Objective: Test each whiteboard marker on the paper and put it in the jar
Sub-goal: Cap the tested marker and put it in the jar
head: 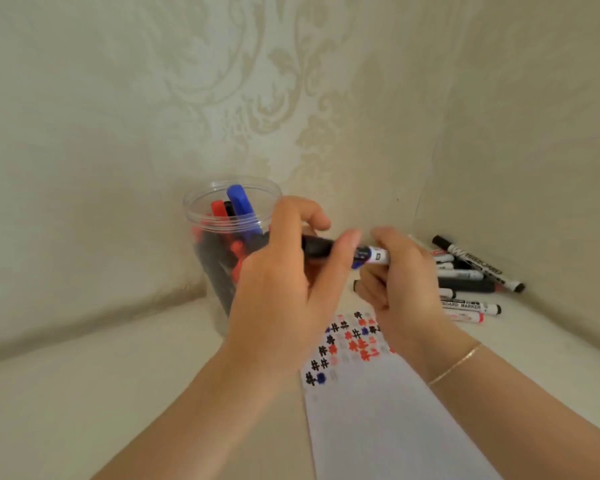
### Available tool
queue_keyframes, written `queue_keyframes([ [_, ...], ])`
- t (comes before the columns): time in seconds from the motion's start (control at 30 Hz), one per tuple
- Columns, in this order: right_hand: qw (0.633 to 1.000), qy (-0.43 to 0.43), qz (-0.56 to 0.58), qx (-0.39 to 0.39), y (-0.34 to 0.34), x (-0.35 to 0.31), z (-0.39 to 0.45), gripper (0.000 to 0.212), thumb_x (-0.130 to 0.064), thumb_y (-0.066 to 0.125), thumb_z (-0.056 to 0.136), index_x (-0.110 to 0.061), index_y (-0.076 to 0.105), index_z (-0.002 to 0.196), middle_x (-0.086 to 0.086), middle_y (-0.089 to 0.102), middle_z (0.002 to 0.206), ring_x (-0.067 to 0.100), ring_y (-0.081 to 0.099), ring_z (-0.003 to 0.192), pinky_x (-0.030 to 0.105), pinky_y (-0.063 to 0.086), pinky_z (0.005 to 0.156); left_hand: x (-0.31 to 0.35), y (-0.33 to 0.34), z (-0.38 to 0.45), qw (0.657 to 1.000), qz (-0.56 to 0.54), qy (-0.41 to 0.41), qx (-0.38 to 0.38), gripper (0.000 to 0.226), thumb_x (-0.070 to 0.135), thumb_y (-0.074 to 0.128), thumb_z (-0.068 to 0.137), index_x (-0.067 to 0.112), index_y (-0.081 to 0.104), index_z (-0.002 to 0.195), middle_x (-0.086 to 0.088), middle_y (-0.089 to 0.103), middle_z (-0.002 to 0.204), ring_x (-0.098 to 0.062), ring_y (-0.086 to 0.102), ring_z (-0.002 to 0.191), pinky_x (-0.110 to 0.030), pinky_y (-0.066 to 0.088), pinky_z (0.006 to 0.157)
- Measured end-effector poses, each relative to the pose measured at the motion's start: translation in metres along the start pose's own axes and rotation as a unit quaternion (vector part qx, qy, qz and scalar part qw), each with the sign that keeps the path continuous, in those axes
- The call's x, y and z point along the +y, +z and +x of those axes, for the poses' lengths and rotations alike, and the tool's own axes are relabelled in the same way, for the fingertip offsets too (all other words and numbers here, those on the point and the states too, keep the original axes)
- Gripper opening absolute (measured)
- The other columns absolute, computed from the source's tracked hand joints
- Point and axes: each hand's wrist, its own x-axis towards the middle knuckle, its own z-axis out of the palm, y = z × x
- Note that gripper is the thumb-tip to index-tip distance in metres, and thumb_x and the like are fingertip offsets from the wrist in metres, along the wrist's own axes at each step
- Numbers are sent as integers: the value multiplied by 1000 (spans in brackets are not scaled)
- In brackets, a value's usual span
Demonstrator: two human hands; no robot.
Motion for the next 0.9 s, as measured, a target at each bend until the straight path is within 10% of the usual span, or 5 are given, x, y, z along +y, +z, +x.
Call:
queue_keyframes([
  [0.3,885,-244,-377,-123,111,-74,11,40,-38,49,94,-14,44,63,3,49,65,19,43,55,36,42,56,22,-64,123,943,258,142,156,30,27,37,101,0,42,113,4,47,61,-22,52,51,-33,33,49],
  [0.43,758,-305,-573,-62,77,-55,44,19,-26,42,94,-13,52,84,6,58,91,28,55,79,34,44,68,-1,-61,130,940,330,82,33,20,28,36,101,9,37,104,1,43,53,-27,48,48,-34,28,48],
  [0.6,522,-82,-839,-128,9,-7,69,34,-16,40,92,-13,41,126,11,45,127,31,49,116,37,42,89,-26,-52,117,928,340,-3,-150,23,38,37,100,15,37,98,-5,58,61,-28,59,58,-43,48,55],
  [0.77,454,-73,-877,-142,-20,26,71,39,-16,40,92,-17,38,131,9,40,134,29,45,120,40,40,95,-40,-45,107,888,354,-94,-279,26,40,37,100,15,44,98,-5,61,77,-25,58,71,-40,48,67],
  [0.9,472,-136,-853,-175,-16,29,71,16,-2,42,93,-13,37,82,9,42,125,24,54,90,28,38,60,-38,-47,109,881,252,-221,-335,23,35,34,102,15,43,109,-8,61,95,-21,54,80,-36,44,75],
])
